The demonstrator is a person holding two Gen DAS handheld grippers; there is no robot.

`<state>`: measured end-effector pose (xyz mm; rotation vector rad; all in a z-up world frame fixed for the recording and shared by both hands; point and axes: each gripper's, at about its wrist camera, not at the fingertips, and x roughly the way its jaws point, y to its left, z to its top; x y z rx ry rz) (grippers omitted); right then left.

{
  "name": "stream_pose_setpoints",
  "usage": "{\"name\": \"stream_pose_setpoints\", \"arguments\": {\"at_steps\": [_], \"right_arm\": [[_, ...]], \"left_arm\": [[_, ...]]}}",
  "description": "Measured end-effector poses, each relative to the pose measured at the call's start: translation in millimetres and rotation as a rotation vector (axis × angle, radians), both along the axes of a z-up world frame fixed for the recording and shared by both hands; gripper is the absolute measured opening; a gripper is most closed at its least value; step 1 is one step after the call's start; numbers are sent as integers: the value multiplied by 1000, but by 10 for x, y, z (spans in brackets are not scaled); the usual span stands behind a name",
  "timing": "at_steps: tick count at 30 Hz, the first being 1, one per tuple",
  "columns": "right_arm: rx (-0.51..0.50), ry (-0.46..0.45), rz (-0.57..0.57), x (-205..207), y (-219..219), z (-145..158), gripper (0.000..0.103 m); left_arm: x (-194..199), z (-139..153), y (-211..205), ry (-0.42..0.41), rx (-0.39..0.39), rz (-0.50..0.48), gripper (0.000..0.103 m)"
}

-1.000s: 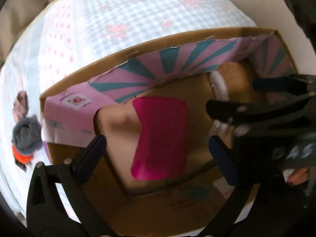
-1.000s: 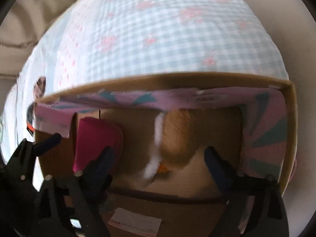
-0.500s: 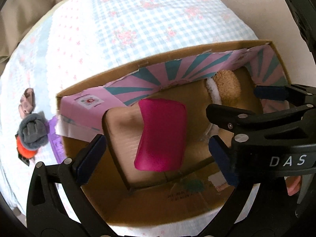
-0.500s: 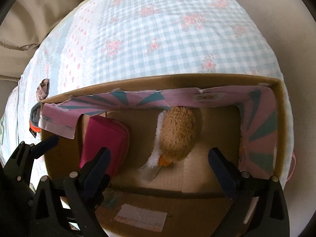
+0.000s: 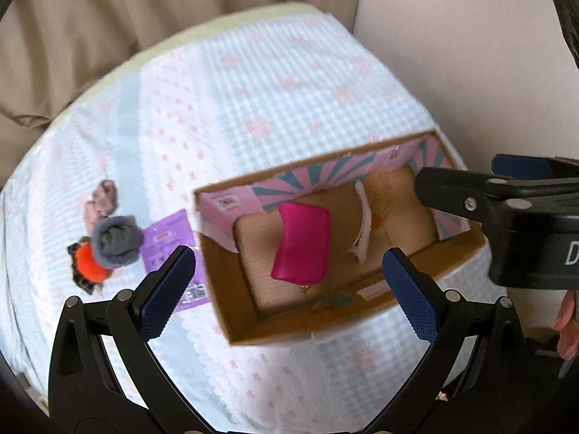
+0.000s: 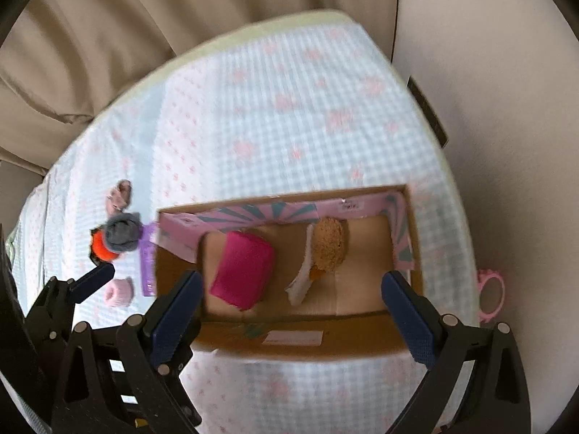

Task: Organize soft objects
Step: 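Open left tool dropping magenta pouch while right tool releases brown item into box, then move both tools back over the remaining item pile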

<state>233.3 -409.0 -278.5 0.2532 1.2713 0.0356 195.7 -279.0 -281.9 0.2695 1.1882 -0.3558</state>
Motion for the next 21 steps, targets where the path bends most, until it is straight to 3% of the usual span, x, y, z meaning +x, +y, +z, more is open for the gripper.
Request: {"name": "stream_pose_setpoints", "arguments": {"at_steps": [13,21], "right_arm": [[-140,-200,-18,-774,398,1187,98],[-136,-271,-33,-1101,705,1455,98]], "left_arm": [[-505,1064,658,-175,-124,39,102],[-765,1507,1210,-249,-182,73,102]]}}
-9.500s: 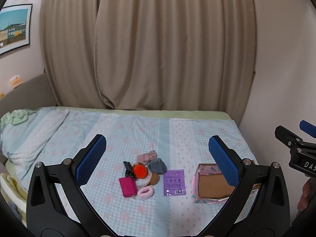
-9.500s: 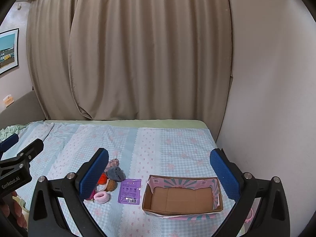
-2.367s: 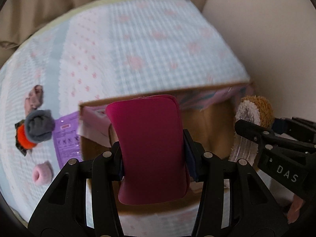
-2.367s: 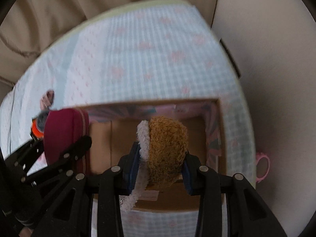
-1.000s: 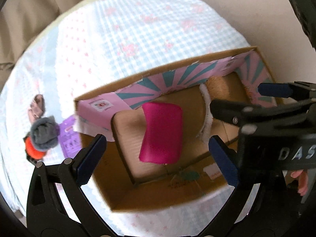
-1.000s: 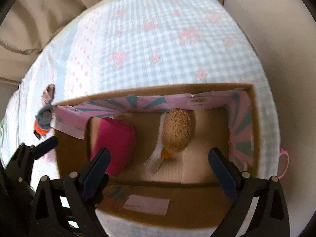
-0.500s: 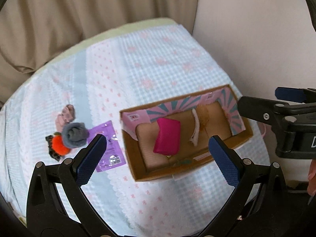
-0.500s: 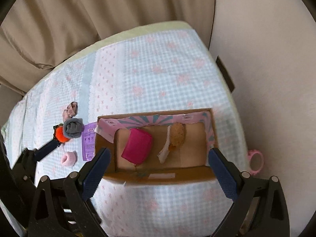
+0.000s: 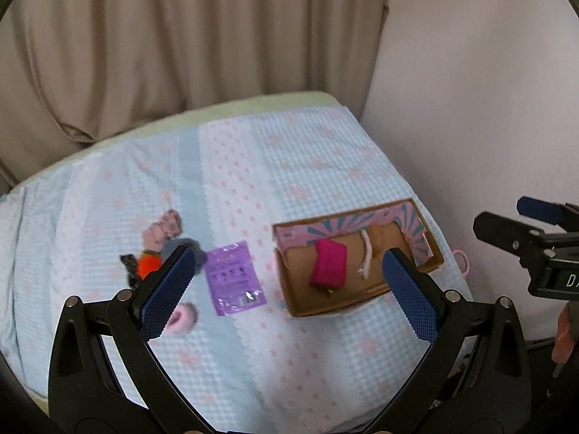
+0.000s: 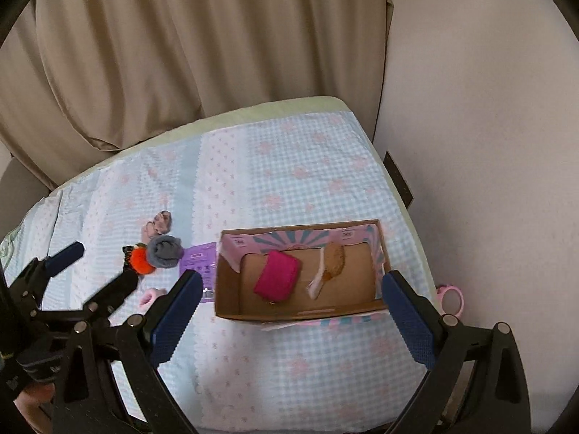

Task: Organize soft objects
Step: 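Move both tools back over the remaining item pile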

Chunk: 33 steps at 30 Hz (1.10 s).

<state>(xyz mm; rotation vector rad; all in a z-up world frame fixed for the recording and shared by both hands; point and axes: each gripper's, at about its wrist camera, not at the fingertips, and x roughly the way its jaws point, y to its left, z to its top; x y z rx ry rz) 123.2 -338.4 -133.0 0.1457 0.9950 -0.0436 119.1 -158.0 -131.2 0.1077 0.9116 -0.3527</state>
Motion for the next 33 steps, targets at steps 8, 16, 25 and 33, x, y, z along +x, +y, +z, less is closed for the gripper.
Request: {"name": "stream_pose_setpoints", "arguments": {"at_steps": [8,16,25,33], "right_arm": [[-1,-86,33,-184,540,208,99],[38,-119,109,-177,1245,-30,99],[85,-94,172,91,2063,-494,99],[139,-48,166,558,2596,-1110,99]], "left_arm": [[-208,286,740,-83,-31,77,103],[-322,220,1703,-127,-34,186,103],[-127,-300,2645,-72,-55,217,102],[326,-1063,3245,3,-95,241,102]]}}
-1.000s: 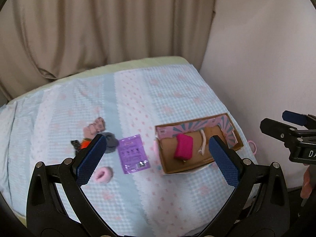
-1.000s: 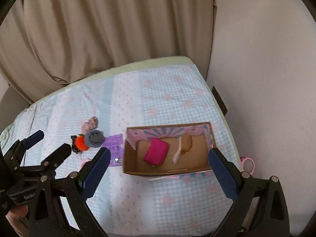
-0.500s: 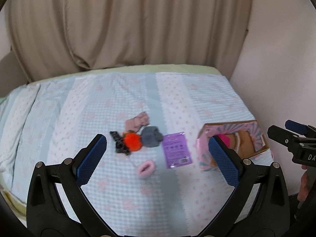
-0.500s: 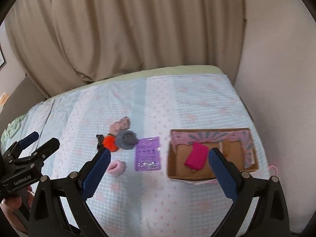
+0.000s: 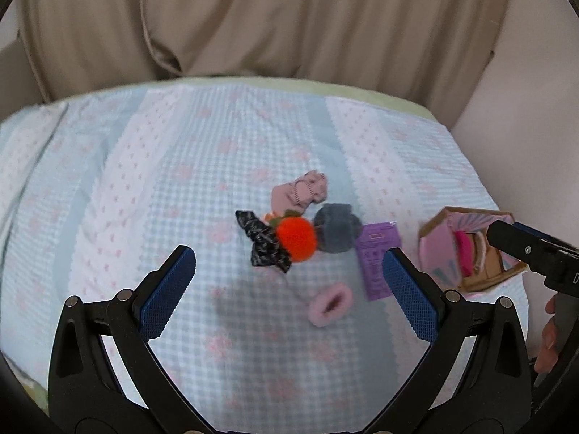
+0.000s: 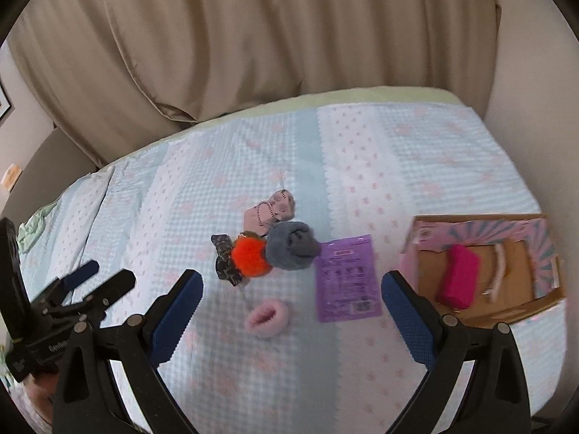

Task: Organize soft objects
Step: 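Move both tools back over the remaining item pile, then grasp black patterned scrunchie with left tool while right tool grasps grey fuzzy item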

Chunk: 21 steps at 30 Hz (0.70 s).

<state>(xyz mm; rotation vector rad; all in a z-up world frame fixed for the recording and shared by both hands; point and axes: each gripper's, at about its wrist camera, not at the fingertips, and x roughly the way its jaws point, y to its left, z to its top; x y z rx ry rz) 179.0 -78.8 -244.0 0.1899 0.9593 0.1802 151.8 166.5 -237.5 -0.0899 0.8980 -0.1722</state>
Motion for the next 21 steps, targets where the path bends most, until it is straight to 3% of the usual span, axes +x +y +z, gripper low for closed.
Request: {"name": "stream_pose_setpoints", "arguments": {"at_steps": [8,17,21], "right_arm": [[64,70,-78,538,329,-801,98],[90,126,-155,1127,474,-1660,98],[117,144,-177,1336,491,-1943,84]], "left_arm": [[552,-993,356,91,-36,7,102],[1141,-1964,315,163,-31,-145,97],[1346,-2234,254,171,-41,-197,89]]}}
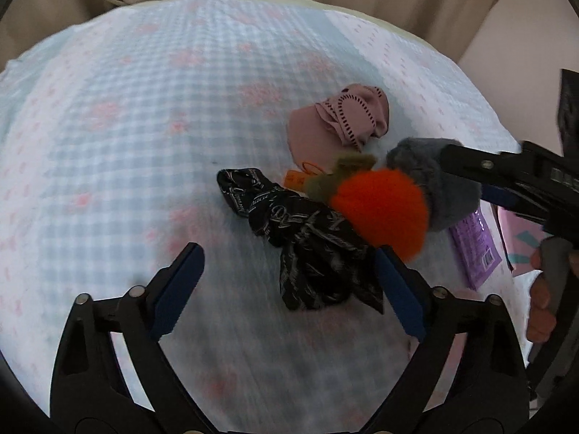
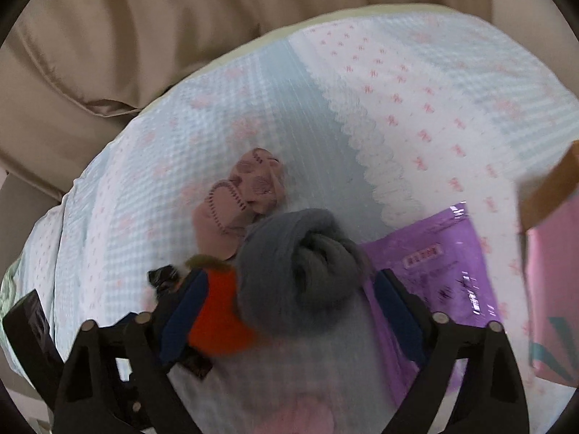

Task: Organize soft objects
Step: 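Grasp black patterned scrunchie with left tool while right tool grasps grey fuzzy item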

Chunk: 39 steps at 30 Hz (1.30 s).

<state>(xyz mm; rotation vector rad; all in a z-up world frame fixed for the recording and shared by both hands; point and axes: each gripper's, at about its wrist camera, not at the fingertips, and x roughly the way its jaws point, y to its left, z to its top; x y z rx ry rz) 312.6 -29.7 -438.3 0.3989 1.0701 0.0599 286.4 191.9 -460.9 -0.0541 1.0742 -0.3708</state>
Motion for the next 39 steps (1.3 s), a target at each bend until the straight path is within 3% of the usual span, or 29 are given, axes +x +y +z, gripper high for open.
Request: {"name": "stream_pose_setpoints", "arguments": {"at_steps": [5,7,10,16,30,39], "right_arm": [[20,3,-43,112,-24,-194,83],[19,3,-51,121,-37,-226,74],[38,10,-61,110,-70,-271,69],[40,2,-66,103,-88,-280,56],[43,-27,-71,22,-103,-138,50],[7,-76,-50,-100,-83,205,50]], "left_arm": [[137,-210,-18,15,-58,-40,78],[161,-242,-12,12,-80,-48,66],[188,-276,-31,17,-118,-71,49],[201,-294,-143,30,-126,-95,31],[113,-96,95,8,-129,0,28],[30,264,88,-30,-118,2,28]]}}
